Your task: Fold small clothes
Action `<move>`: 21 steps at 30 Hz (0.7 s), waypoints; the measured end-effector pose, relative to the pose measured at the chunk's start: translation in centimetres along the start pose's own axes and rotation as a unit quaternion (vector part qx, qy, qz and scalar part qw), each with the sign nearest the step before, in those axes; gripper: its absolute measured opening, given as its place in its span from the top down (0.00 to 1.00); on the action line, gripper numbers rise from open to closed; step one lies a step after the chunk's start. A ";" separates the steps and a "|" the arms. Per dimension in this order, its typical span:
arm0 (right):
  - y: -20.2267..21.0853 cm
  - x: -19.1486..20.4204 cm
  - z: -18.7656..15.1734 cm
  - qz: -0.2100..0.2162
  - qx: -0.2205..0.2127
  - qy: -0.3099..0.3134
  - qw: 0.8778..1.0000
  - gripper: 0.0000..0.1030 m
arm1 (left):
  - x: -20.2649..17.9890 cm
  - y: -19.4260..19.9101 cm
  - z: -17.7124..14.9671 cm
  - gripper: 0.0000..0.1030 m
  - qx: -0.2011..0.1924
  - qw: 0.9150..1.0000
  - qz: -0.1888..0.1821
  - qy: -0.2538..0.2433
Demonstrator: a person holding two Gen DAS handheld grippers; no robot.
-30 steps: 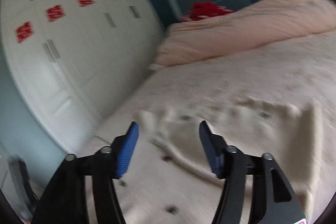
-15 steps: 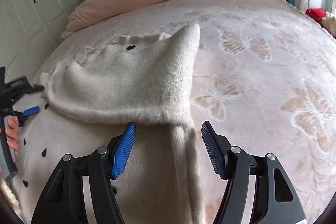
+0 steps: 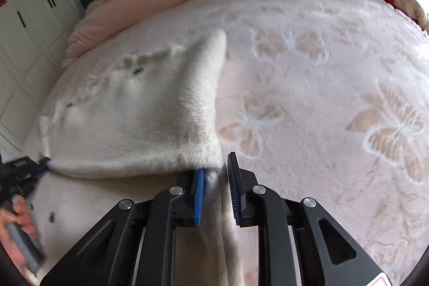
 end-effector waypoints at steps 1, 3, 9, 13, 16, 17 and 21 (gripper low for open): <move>0.9 0.4 0.1 0.001 -0.008 0.003 1.000 0.83 | 0.1 0.5 0.0 0.86 -0.003 1.000 -0.003 0.001; 3.6 1.1 0.0 -0.006 -0.044 0.010 0.999 0.81 | 0.4 1.3 0.4 0.87 -0.006 1.000 -0.008 0.010; 3.1 4.4 1.4 0.017 -0.039 0.048 0.998 0.80 | 1.1 1.6 2.0 0.85 -0.013 1.000 0.016 0.010; -1.5 3.5 -0.3 -0.030 0.034 0.057 0.997 0.86 | 3.9 2.1 2.8 0.72 -0.003 1.000 0.013 0.025; 2.9 5.2 -1.6 -0.016 -0.004 0.069 0.997 0.75 | 8.5 4.1 4.8 0.54 -0.027 0.998 0.009 0.055; 4.6 5.9 -2.7 -0.003 -0.013 0.072 0.997 0.69 | 11.4 5.0 6.4 0.51 -0.041 0.996 0.017 0.082; 8.7 8.5 -8.0 0.036 -0.018 0.098 0.994 0.57 | 20.7 5.8 11.9 0.45 -0.067 0.983 0.067 0.160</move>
Point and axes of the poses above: each gripper's, at about its wrist camera, not at the fingertips, and y roughly against the way its jaws point, x to its left, z to its top, the point moved 4 cm from there along -y, roughly the way its jaws point, and after that the axes turned 5 degrees about z, right-handed, at the moved point
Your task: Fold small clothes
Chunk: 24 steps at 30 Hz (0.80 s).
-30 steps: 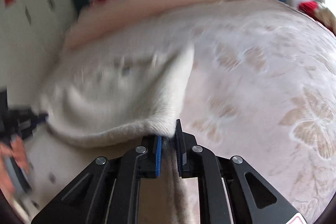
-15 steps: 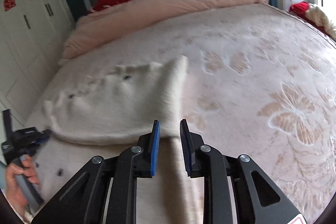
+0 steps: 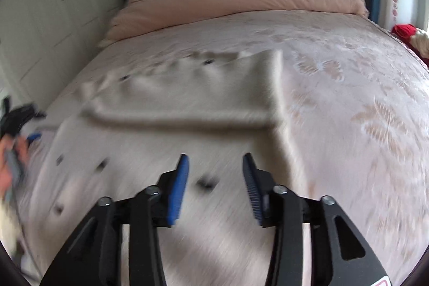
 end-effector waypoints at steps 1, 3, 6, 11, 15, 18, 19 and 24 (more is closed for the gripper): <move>0.7 1.1 -1.5 0.013 0.005 0.005 1.000 0.55 | 1.6 -0.6 2.1 0.45 -0.007 1.000 0.017 0.013; 1.6 3.0 -4.2 0.029 0.022 0.012 0.999 0.53 | 4.5 -1.8 6.2 0.45 -0.020 0.998 0.043 0.044; 2.0 5.5 -6.8 0.044 0.050 0.011 0.998 0.53 | 7.2 -4.2 10.0 0.45 -0.024 0.994 0.065 0.083; 2.4 9.1 -8.7 0.057 0.082 0.028 0.995 0.46 | 8.3 -7.8 12.8 0.53 -0.027 0.992 0.103 0.071; 2.8 10.4 -9.0 0.056 0.092 0.044 0.993 0.44 | 7.0 -8.5 14.0 0.94 -0.012 0.995 0.080 0.059; 2.9 10.7 -8.6 0.059 0.088 0.042 0.993 0.44 | 3.8 -5.0 14.8 0.95 -0.062 0.996 0.062 0.031; 2.9 10.8 -8.4 0.060 0.085 0.041 0.994 0.44 | 2.0 -3.6 14.8 0.95 -0.079 0.996 0.049 0.008; 3.4 10.7 -8.0 0.072 0.071 0.030 0.994 0.43 | -12.3 6.0 8.6 0.95 -0.138 0.972 -0.069 -0.179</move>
Point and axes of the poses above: each gripper's, at about its wrist camera, not at the fingertips, and y roughly against the way its jaws point, x to its left, z to its top, the point moved 4 cm from there along -y, roughly the way its jaws point, and after that the axes turned 5 degrees about z, right-handed, at the moved point
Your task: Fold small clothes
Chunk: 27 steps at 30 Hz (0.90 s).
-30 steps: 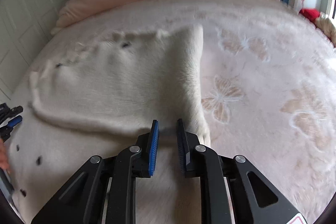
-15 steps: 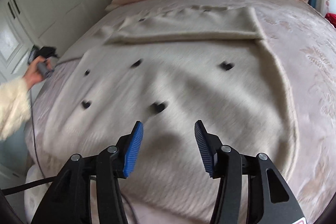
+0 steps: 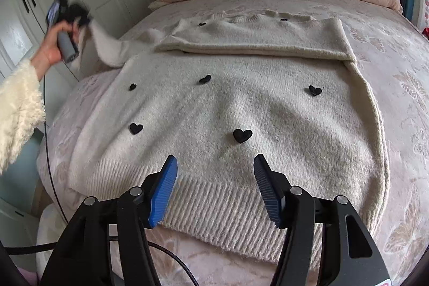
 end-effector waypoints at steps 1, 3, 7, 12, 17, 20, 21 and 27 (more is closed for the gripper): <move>0.1 -0.1 -0.1 0.003 -0.001 -0.006 1.000 0.43 | -3.9 1.6 -1.1 0.94 0.003 0.999 -0.031 -0.040; 0.6 -0.5 -0.2 0.006 -0.008 -0.016 1.000 0.43 | -11.4 4.5 -5.2 0.91 0.029 0.989 -0.104 -0.103; 2.0 -1.6 -0.2 -0.007 -0.023 -0.011 1.000 0.39 | -18.5 7.0 -15.7 0.55 0.126 0.966 -0.188 -0.122; 3.8 -3.6 0.5 -0.039 -0.043 0.009 0.998 0.36 | -16.3 6.6 -23.7 0.49 0.221 0.956 -0.189 -0.042; 2.0 -3.3 3.9 -0.040 -0.041 0.056 0.997 0.36 | -8.8 4.1 -21.7 0.49 0.202 0.972 -0.112 0.032; -1.6 -1.1 7.5 -0.053 -0.038 0.114 0.991 0.36 | -4.4 0.9 -17.9 0.49 0.201 0.969 -0.090 0.110; -3.2 0.5 8.9 -0.060 -0.043 0.156 0.985 0.36 | -3.5 0.0 -17.5 0.49 0.202 0.967 -0.086 0.125; -13.1 9.8 12.3 -0.080 -0.024 0.379 0.922 0.35 | -1.1 -5.2 -15.6 0.50 0.227 0.960 -0.073 0.149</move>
Point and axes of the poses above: each gripper's, at about its wrist camera, not at the fingertips, and y roughly against the way its jaws point, x to its left, z to its top, the point moved 4 cm from there along -y, roughly the way its jaws point, and after that the axes turned 5 degrees about z, right-handed, at the moved point
